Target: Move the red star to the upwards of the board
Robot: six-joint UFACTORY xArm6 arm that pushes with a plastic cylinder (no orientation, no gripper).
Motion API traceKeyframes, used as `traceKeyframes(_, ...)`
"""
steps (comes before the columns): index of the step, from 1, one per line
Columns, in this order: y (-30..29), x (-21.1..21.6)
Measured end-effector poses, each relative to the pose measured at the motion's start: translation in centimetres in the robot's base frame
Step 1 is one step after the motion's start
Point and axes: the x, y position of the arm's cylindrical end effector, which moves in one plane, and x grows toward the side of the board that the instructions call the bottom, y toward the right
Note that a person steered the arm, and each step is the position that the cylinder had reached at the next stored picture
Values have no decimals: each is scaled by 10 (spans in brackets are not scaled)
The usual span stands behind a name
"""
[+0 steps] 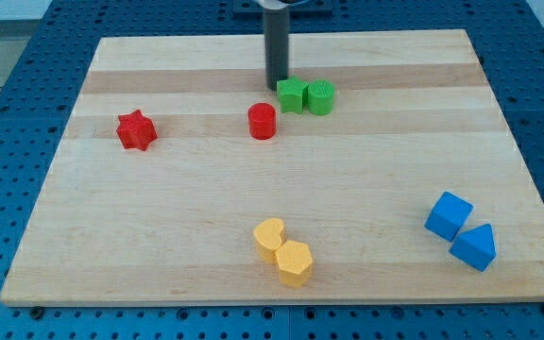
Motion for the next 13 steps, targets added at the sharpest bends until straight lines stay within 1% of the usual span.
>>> traceKeyframes(1, -65, 19)
traceKeyframes(2, -78, 58)
traceKeyframes(4, -80, 77)
traceKeyframes(5, -92, 85)
traceKeyframes(6, -154, 130)
traceKeyframes(7, -196, 142)
traceKeyframes(8, -209, 132)
traceKeyframes(9, -214, 132)
traceKeyframes(10, -169, 145)
traceKeyframes(11, -164, 105)
traceKeyframes(12, -176, 68)
traceKeyframes(13, -175, 63)
